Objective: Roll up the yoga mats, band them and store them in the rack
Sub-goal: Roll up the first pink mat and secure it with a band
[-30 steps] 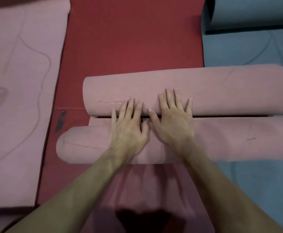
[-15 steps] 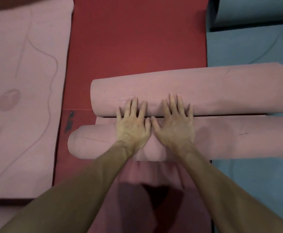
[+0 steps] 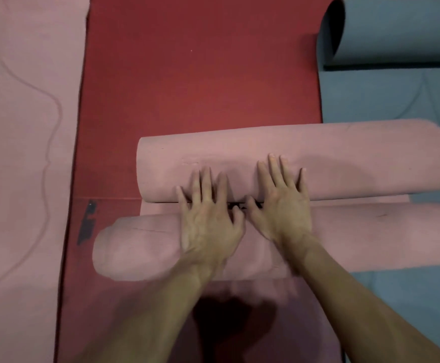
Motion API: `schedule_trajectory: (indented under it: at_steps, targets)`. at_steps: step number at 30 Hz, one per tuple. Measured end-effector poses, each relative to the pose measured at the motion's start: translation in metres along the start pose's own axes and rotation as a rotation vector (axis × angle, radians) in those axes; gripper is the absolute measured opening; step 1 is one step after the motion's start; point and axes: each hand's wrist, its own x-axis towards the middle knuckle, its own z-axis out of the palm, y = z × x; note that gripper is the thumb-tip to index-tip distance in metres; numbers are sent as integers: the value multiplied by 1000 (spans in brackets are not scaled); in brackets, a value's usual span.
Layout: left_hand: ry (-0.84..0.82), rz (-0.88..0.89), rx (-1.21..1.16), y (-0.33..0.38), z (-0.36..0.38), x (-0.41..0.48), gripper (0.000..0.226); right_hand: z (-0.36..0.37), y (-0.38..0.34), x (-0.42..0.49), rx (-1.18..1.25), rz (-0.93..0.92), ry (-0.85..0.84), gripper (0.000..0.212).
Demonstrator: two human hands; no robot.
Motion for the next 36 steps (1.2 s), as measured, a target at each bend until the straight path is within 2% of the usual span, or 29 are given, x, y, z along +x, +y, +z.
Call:
schedule_trajectory:
  at_steps: [4,8,14,20,25,31,36]
  targets:
    - [-6,17,-15,-4,-2,8,78,-10,-5,9,-25,9,-34,85]
    - [0,17,-39,-7,-6,26,81,-26,-5,12,-67,-17,-57,73]
    - [2,34,-20,-7,-11,56,84,-16,-11,-1,37,71,82,77]
    - [105,69,13,-7,-19,65,75,-24,-7,25,23,106,-108,79]
    - [65,52,1,-6,-18,75,73,-23,-7,35,36,115,-121,80]
    - [205,113,26,-3,-28,60,64,-24,-3,55,54,105,-136,77]
    - [100,-1,-127,-4,-19,57,77,-20,-2,62,36,97,-106,76]
